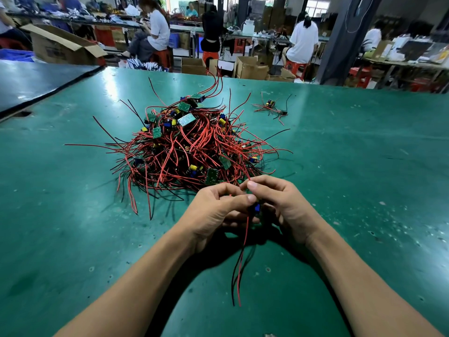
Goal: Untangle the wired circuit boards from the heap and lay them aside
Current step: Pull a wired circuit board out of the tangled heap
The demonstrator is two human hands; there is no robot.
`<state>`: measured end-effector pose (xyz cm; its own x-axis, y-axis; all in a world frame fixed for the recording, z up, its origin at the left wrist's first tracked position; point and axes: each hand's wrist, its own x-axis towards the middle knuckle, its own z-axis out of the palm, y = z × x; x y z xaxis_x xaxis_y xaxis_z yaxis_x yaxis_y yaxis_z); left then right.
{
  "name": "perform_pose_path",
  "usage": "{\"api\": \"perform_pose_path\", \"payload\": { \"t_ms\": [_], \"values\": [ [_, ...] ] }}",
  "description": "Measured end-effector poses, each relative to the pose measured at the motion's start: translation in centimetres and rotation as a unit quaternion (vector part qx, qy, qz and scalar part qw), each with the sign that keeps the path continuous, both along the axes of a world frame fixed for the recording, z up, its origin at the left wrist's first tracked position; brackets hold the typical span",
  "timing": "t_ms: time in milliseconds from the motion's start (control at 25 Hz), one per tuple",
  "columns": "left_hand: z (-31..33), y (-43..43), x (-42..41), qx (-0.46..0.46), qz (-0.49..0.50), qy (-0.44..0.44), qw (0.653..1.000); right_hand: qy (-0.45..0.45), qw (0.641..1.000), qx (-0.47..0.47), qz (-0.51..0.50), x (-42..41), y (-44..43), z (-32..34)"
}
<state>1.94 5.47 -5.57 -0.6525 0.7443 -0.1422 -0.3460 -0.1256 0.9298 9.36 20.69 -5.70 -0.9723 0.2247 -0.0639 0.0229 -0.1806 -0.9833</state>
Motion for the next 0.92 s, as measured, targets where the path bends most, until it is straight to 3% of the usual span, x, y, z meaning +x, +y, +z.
{"api": "perform_pose_path", "payload": {
  "t_ms": [240, 520, 720, 920],
  "values": [
    [0.4, -0.3, 0.2, -0.021, -0.06, 0.015, 0.998, -0.014, 0.998, -0.044, -0.051, -0.1, 0.2, 0.3],
    [0.3, 0.6, 0.2, -0.051, -0.008, 0.06, 0.997, 0.022, 0.994, -0.077, -0.069, -0.8, -0.6, -0.1],
    [0.2, 0.4, 0.3, -0.058, 0.03, 0.118, 0.991, 0.015, 0.996, -0.043, -0.079, -1.0, -0.7, 0.0],
    [0.1, 0.5, 0.3, -0.007, 0.037, 0.026, 0.999, -0.044, 0.967, -0.24, -0.068, -1.6, -1.1, 0.3]
  ]
}}
